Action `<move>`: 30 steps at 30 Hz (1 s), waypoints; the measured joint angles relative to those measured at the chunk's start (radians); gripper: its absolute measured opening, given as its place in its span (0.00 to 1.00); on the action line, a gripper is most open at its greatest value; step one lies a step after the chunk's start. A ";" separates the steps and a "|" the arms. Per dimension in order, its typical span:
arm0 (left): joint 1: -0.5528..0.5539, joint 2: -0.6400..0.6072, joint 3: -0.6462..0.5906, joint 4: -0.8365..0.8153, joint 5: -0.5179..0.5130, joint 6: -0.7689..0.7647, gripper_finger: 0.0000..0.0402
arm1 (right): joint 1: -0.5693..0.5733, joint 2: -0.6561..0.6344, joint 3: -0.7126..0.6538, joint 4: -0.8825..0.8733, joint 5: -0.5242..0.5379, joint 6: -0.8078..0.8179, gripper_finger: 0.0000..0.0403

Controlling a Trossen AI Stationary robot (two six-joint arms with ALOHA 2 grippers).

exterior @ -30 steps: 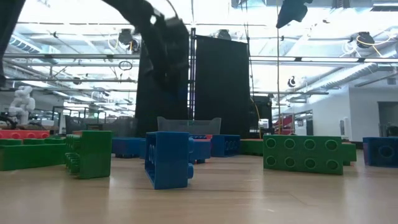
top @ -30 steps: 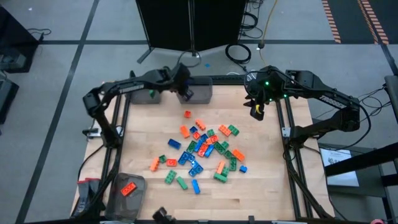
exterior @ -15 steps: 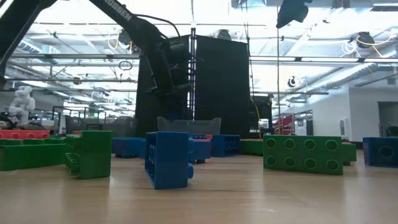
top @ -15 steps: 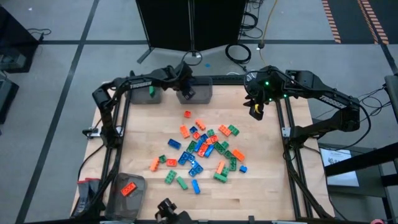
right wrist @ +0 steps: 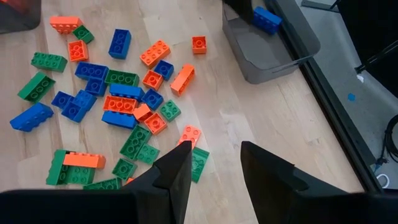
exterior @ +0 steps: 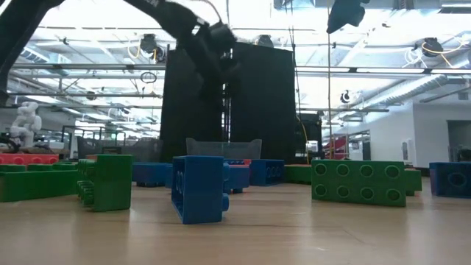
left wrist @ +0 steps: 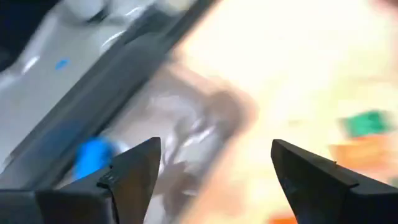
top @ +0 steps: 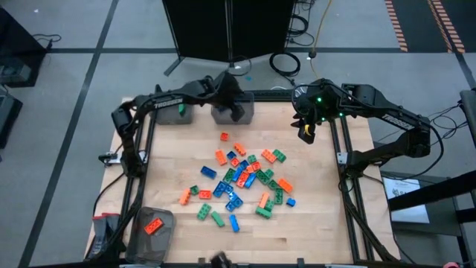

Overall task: Sort blocks
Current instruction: Put the orange gamepiece into the bottom black bin

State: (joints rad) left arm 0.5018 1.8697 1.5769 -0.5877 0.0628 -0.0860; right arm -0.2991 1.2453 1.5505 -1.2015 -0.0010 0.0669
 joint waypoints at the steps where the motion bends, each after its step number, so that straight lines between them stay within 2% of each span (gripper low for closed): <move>1: -0.028 -0.001 0.011 0.002 0.021 0.039 0.75 | 0.000 0.000 0.000 0.000 0.000 0.000 0.33; 5: -0.151 -0.001 0.017 -0.029 0.048 0.262 0.72 | 0.000 0.000 0.000 0.000 0.000 0.000 0.33; 8: -0.221 0.001 0.017 -0.139 0.050 0.414 0.72 | 0.000 0.000 0.000 -0.005 0.000 -0.001 0.33; 12: -0.272 0.035 0.013 -0.274 0.049 0.512 0.72 | 0.000 0.000 0.000 -0.007 0.000 -0.004 0.33; 24: -0.288 0.042 -0.111 -0.079 0.058 0.643 0.72 | 0.000 0.000 0.000 -0.062 0.000 -0.008 0.33; 30: -0.282 0.060 -0.130 -0.019 0.065 0.679 0.72 | 0.000 0.000 0.000 -0.068 0.000 -0.008 0.33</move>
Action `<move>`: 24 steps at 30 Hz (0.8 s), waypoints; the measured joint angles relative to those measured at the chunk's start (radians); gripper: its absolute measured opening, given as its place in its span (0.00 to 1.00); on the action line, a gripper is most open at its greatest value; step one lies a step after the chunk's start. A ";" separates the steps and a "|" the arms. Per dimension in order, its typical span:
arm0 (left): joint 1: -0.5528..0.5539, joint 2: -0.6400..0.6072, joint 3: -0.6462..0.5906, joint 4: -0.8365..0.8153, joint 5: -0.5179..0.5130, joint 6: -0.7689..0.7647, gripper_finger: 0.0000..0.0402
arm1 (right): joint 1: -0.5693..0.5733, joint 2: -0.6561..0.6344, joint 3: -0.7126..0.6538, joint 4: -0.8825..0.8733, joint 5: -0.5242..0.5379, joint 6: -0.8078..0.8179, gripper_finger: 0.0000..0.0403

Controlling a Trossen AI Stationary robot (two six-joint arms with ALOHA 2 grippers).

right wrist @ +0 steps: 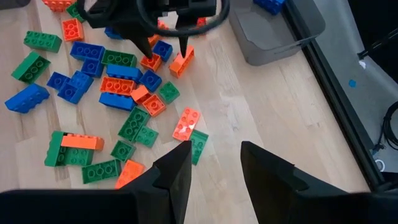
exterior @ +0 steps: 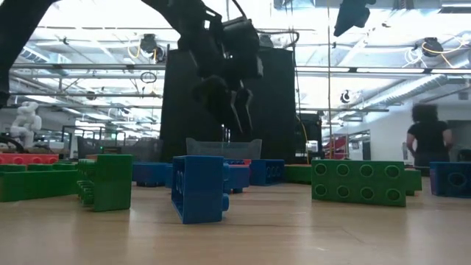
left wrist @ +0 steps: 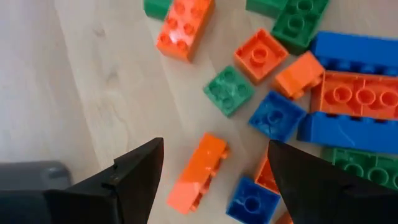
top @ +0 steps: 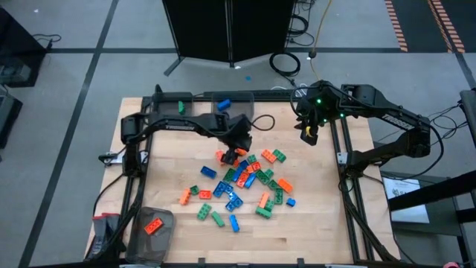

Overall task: Sort blocks
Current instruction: Put the orange gamepiece into the bottom black bin

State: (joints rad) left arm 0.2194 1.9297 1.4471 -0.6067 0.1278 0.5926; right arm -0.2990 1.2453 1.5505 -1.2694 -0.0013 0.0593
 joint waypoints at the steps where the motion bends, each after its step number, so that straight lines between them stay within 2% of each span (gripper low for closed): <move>1: 0.003 0.009 -0.001 -0.002 0.001 0.000 0.72 | 0.000 0.000 0.000 0.000 0.000 0.000 0.33; 5: 0.021 0.053 -0.001 0.009 0.041 0.000 0.72 | 0.000 0.000 0.000 0.002 0.000 0.000 0.33; 10: 0.032 0.107 -0.001 0.016 0.045 -0.009 0.71 | 0.000 0.000 0.000 0.002 0.000 0.000 0.33; 13: 0.037 0.128 -0.001 0.009 0.047 -0.009 0.67 | 0.000 0.000 0.000 0.003 0.000 0.000 0.33; 16: 0.039 0.136 -0.001 -0.006 0.047 -0.009 0.56 | 0.000 0.000 0.000 0.004 0.000 0.009 0.33; 24: 0.049 0.134 0.006 0.025 0.017 -0.011 0.18 | 0.000 0.000 0.000 0.021 0.000 0.026 0.33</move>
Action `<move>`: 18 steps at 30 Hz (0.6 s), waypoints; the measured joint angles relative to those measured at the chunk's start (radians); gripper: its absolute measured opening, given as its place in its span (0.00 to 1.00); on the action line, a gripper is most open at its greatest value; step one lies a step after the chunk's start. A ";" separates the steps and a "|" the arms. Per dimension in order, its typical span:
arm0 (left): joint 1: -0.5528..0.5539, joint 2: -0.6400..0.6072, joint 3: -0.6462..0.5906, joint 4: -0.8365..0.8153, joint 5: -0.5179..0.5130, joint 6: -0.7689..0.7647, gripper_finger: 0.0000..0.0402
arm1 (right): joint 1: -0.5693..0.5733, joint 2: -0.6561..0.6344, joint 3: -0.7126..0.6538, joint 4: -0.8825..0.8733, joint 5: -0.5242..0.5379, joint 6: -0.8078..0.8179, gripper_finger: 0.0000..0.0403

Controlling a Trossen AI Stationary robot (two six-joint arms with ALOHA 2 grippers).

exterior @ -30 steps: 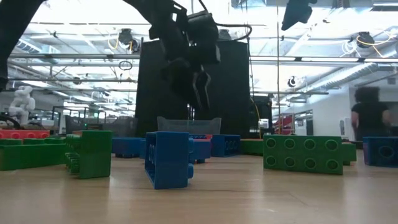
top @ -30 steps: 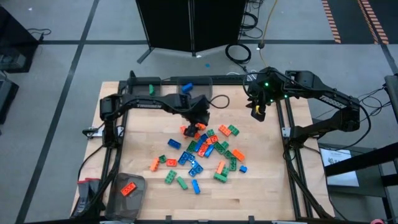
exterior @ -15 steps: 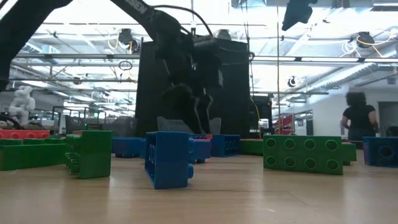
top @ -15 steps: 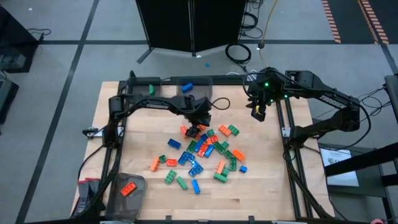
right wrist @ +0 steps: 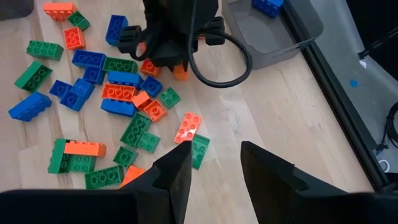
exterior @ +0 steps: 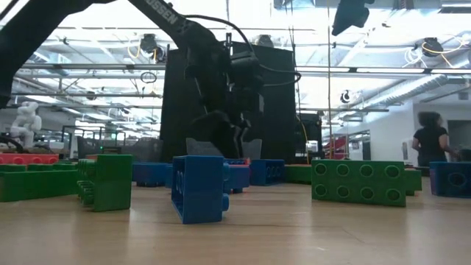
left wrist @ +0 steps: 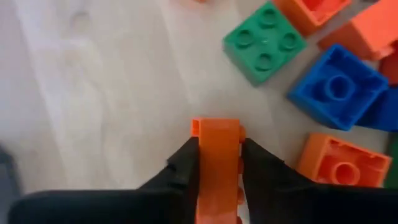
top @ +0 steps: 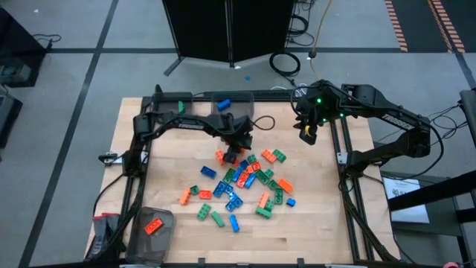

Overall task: Sort blocks
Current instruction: Put the orange gamepiece into the bottom black bin

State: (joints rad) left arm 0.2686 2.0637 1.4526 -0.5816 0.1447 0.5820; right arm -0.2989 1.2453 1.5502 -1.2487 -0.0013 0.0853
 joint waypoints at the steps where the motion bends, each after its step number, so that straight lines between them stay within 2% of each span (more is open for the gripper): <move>1: 0.001 0.000 0.000 0.000 -0.002 -0.001 0.16 | 0.000 0.000 0.000 0.002 0.000 0.000 0.33; 6: -0.002 -0.033 0.023 -0.044 -0.044 -0.077 0.16 | 0.000 0.000 0.000 0.004 0.000 0.000 0.33; 10: -0.003 -0.122 0.054 -0.041 -0.053 -0.171 0.16 | 0.000 0.000 0.000 0.009 0.000 0.000 0.33; 13: -0.013 -0.212 0.074 -0.075 -0.103 -0.338 0.16 | 0.000 0.000 0.000 0.013 0.000 0.000 0.33; 18: -0.068 -0.393 0.080 -0.342 -0.178 -0.666 0.16 | 0.000 0.000 0.000 0.023 0.000 -0.019 0.33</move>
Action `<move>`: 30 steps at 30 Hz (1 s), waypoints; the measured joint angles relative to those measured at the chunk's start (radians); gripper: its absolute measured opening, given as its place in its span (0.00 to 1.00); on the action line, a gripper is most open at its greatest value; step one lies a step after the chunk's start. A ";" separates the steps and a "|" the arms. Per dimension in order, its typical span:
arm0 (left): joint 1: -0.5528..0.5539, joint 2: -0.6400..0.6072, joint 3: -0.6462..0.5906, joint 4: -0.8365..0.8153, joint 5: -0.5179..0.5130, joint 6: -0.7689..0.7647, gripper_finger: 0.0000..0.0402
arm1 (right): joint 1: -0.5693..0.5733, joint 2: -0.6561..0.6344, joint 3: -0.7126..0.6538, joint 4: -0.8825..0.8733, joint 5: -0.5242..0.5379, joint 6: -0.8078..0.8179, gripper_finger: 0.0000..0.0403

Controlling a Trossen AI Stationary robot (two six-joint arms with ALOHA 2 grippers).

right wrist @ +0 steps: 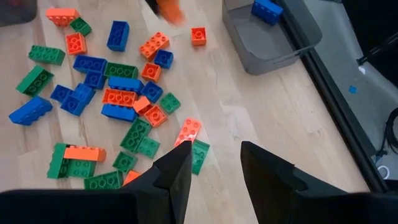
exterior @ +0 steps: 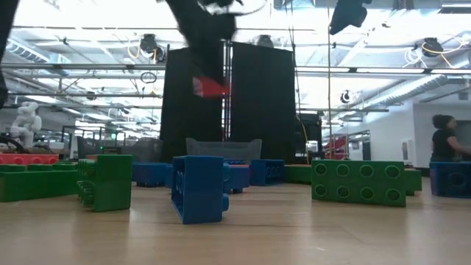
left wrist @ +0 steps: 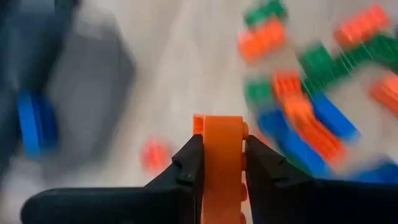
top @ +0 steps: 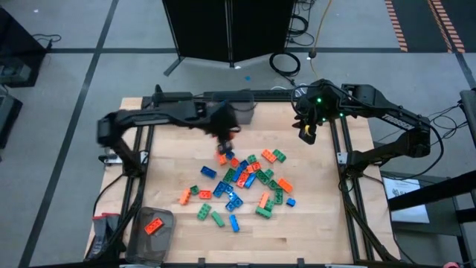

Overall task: Sort blocks
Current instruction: Put the orange gamepiece into the bottom black bin

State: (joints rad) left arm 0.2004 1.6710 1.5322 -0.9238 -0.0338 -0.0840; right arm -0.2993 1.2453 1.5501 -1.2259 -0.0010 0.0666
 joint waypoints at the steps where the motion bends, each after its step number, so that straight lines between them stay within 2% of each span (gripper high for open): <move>1: -0.025 -0.035 0.000 -0.066 -0.001 -0.054 0.16 | 0.000 0.000 0.000 0.001 0.000 -0.006 0.33; 6: -0.212 -0.191 0.000 -0.356 -0.008 -0.300 0.16 | 0.000 0.000 0.000 0.010 0.000 -0.032 0.33; 11: -0.456 -0.272 -0.001 -0.503 -0.021 -0.608 0.16 | 0.000 0.000 0.000 0.016 0.000 -0.054 0.33; 16: -0.692 -0.277 -0.001 -0.503 -0.022 -0.807 0.16 | 0.000 0.000 0.000 0.024 0.000 -0.062 0.33; 20: -0.826 -0.238 -0.002 -0.504 -0.023 -0.903 0.16 | 0.000 0.000 0.000 0.024 0.000 -0.064 0.33; 30: -1.042 -0.123 -0.002 -0.490 0.063 -1.017 0.16 | 0.000 0.000 0.000 0.021 0.000 -0.064 0.33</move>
State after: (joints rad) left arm -0.8416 1.5481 1.5299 -1.4141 0.0289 -1.1006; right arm -0.2990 1.2453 1.5501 -1.2053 -0.0010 0.0025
